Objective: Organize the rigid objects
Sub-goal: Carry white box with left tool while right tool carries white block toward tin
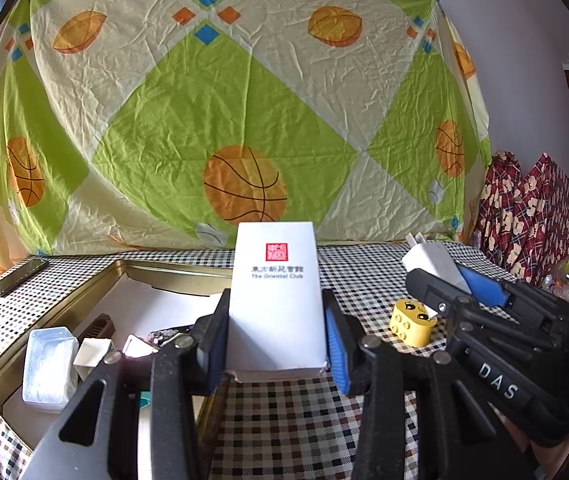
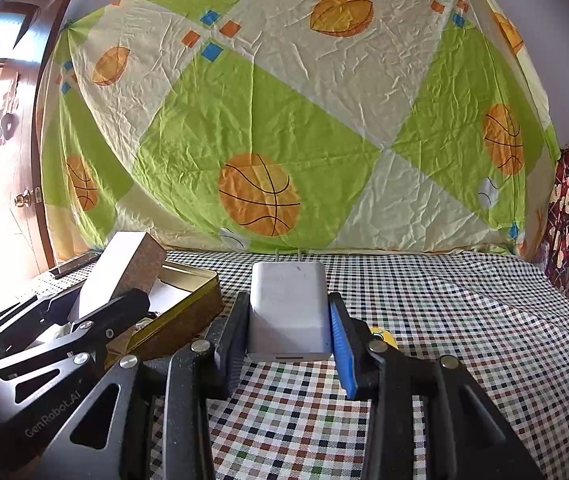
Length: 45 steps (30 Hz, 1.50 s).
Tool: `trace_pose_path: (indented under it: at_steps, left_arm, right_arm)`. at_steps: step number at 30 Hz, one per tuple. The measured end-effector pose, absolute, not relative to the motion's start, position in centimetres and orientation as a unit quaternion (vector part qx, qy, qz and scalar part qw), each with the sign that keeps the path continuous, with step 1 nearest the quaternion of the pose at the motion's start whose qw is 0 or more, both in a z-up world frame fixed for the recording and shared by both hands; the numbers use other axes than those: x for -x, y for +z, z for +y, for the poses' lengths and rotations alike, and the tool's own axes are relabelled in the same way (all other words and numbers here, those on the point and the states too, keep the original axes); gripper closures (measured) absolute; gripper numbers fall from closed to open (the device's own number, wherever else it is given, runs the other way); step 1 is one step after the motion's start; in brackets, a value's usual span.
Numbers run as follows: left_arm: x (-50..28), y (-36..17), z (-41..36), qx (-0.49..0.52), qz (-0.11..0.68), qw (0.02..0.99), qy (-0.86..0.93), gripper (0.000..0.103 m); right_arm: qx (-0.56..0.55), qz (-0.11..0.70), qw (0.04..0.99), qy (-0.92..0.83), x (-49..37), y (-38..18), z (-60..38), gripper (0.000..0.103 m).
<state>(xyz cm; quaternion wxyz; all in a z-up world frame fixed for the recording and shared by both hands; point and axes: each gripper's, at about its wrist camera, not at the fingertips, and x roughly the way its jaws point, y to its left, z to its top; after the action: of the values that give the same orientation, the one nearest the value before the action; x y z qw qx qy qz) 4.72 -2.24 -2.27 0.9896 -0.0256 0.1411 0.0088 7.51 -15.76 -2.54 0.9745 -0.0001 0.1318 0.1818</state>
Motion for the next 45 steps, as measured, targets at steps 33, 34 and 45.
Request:
trace_pose_path:
  at_steps: [33,34,45]
  left_arm:
    - [-1.8,-2.0,1.2,0.046,0.117,0.992,0.024,0.062]
    - [-1.7,-2.0,1.3,0.045,0.116,0.992,0.026,0.062]
    - [-1.1,-2.0,2.9,0.058,0.114,0.991,0.035,0.062]
  right_arm:
    - [0.017,0.099,0.97,0.222,-4.8,-2.0,-12.1,0.062]
    - [0.018,0.098,0.97,0.223,-4.8,-2.0,-12.0,0.063]
    - [0.017,0.103,0.967,0.234,-4.9,-2.0,-10.8,0.063]
